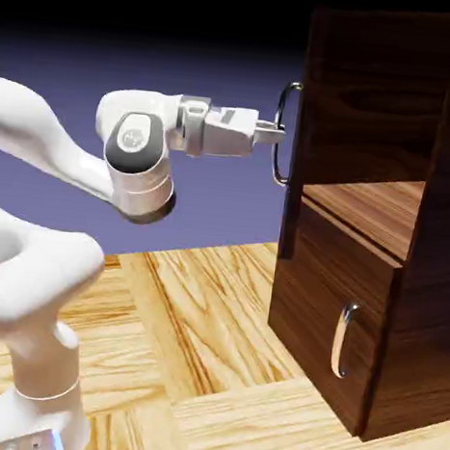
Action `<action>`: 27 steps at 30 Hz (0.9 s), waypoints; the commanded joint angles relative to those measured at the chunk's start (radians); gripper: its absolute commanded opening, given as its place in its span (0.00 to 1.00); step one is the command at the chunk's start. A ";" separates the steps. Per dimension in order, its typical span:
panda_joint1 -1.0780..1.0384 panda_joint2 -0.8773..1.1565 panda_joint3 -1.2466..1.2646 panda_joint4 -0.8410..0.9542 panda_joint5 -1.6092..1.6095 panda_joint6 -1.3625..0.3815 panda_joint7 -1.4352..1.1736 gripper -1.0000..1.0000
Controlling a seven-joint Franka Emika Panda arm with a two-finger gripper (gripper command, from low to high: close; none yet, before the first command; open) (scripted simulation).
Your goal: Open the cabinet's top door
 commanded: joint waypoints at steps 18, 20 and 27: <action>0.277 -0.351 0.284 0.069 0.149 -0.783 0.095 0.00; 0.289 -0.365 0.328 0.101 0.172 -0.870 0.103 0.00; 0.274 -0.386 0.475 0.260 0.248 -1.175 0.121 0.00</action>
